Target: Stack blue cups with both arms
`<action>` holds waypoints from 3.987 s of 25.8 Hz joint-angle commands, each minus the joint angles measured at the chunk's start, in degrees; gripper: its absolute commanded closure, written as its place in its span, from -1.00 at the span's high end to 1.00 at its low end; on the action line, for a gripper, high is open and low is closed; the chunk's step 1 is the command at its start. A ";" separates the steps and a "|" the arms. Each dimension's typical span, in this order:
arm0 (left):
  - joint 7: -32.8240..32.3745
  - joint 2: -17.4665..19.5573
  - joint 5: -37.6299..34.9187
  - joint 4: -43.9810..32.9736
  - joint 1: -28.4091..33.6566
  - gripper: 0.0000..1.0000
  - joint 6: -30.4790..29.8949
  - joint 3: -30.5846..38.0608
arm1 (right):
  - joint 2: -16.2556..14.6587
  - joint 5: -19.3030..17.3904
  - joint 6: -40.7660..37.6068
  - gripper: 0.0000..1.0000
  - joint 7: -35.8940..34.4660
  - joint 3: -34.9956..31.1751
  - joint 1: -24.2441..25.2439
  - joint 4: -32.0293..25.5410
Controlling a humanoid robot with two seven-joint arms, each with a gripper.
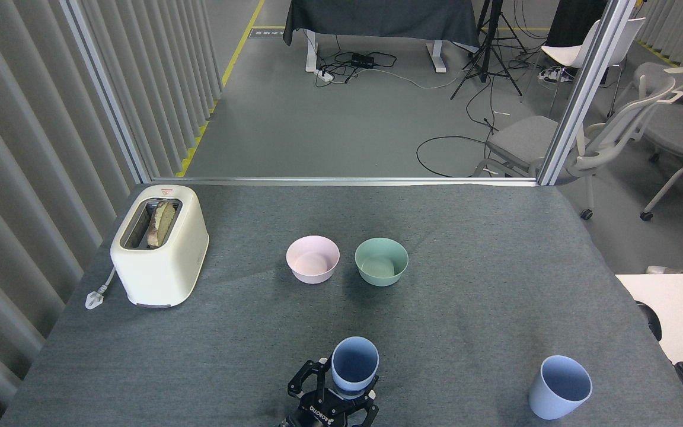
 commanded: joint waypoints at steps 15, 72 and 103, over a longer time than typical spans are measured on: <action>0.03 0.15 1.00 -0.40 0.46 1.00 -0.02 0.27 | 0.09 0.00 -0.02 1.00 -0.01 0.09 -0.09 0.66; 0.12 8.24 4.34 -29.32 31.13 1.00 0.07 24.44 | -0.97 -1.67 0.86 1.00 3.06 -9.76 -15.12 13.23; 0.30 8.24 4.34 -28.79 31.13 1.00 0.07 24.44 | -2.64 -2.99 4.37 1.00 3.94 -11.95 -22.68 18.77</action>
